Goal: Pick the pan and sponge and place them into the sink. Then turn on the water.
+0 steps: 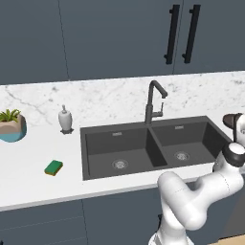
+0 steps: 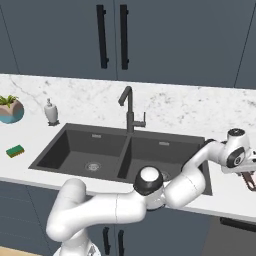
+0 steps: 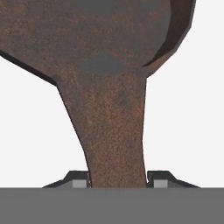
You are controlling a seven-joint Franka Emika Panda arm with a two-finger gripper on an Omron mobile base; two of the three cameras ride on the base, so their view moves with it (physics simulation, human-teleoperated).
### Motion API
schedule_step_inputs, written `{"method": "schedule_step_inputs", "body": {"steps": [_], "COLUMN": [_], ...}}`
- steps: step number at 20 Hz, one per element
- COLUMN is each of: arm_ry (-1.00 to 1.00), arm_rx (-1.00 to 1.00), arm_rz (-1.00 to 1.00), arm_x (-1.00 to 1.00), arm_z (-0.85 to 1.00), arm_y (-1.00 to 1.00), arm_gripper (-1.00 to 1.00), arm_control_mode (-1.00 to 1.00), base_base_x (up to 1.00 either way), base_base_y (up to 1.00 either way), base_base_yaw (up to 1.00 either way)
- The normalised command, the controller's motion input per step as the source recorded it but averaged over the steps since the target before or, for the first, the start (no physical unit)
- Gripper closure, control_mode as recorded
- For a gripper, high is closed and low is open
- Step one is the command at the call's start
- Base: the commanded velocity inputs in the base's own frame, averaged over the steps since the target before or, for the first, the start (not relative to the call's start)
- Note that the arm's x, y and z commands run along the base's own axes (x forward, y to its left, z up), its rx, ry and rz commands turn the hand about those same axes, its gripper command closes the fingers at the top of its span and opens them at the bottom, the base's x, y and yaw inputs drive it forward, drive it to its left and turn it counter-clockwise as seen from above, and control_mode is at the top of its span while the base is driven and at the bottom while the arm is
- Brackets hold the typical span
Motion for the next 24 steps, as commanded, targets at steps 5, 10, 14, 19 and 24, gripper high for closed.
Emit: {"method": "schedule_step_inputs", "body": {"steps": [5, 10, 14, 19, 24], "arm_ry": [-0.01, -0.08, -0.07, 0.0, 0.0], "arm_rx": [0.05, 0.05, 0.0, -0.03, -0.12], "arm_rz": [0.0, 0.0, 0.1, 0.21, 0.32], "arm_x": [-0.66, -0.64, -0.62, -0.65, -0.46], "arm_z": [0.0, 0.17, 0.32, 0.44, 0.37], "arm_y": [0.0, 0.0, 0.25, 0.77, 1.0], "arm_gripper": [1.0, 1.0, 1.0, 1.0, 1.0], "arm_control_mode": [-1.0, -1.0, -1.0, -1.0, -1.0], "base_base_x": [0.0, 0.0, 0.0, 0.0, 0.0], "base_base_y": [0.0, 0.0, 0.0, 0.0, 0.0], "base_base_yaw": [0.0, 0.0, 0.0, 0.0, 0.0]}}
